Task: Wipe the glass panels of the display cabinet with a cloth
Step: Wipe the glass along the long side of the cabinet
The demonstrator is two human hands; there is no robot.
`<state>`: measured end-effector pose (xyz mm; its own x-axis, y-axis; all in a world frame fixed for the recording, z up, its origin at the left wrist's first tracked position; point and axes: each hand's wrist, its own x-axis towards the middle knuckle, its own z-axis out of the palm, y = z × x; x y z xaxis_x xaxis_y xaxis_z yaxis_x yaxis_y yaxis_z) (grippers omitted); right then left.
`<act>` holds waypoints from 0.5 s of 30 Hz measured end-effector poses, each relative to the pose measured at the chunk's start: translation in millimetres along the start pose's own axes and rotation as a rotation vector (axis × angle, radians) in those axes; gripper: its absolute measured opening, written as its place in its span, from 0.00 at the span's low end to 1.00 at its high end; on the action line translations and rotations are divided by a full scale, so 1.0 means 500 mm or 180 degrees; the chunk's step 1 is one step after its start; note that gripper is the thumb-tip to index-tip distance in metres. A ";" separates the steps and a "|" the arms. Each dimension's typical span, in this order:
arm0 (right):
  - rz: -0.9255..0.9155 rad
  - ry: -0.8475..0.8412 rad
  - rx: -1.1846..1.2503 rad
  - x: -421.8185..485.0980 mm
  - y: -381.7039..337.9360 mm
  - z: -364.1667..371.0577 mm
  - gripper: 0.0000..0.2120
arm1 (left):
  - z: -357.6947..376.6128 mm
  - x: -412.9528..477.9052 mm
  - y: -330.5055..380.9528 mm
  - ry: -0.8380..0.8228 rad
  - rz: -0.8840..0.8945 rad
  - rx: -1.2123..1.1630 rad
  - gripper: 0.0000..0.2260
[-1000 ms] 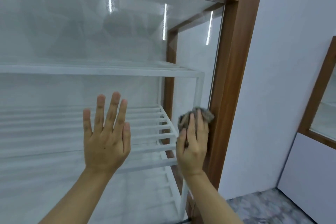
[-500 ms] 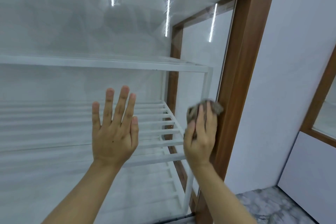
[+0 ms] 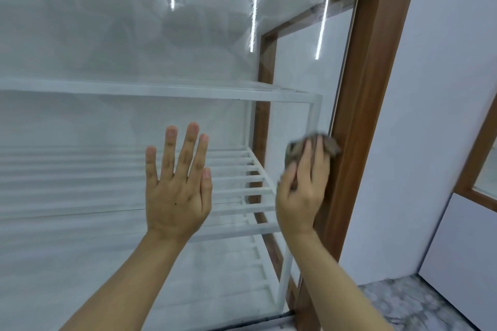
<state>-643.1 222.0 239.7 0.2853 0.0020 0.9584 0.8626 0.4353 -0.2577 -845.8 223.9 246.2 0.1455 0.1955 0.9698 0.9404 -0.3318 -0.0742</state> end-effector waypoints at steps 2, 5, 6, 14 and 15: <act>0.0123 0.0323 0.0190 0.112 -0.054 0.055 0.19 | -0.005 0.001 -0.002 -0.0038 0.0021 0.0002 0.24; -0.0291 0.0063 0.0279 0.092 -0.129 0.085 0.19 | -0.015 0.002 -0.009 -0.0081 0.0095 -0.0079 0.25; -0.0611 -0.0211 0.0234 0.037 -0.130 0.075 0.19 | -0.018 0.002 -0.015 -0.0093 0.0132 -0.0118 0.25; 0.0206 0.0047 -0.0153 -0.030 -0.014 0.006 0.20 | -0.051 -0.006 -0.105 0.0072 0.0156 -0.0137 0.25; 0.0344 0.0266 -0.0132 0.024 -0.035 0.029 0.20 | -0.050 -0.004 -0.111 0.0087 0.0176 -0.0126 0.24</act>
<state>-660.8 227.4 257.3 0.4098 -0.0288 0.9117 0.8410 0.3990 -0.3654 -906.1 218.9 254.1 0.1881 0.1509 0.9705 0.9183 -0.3776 -0.1192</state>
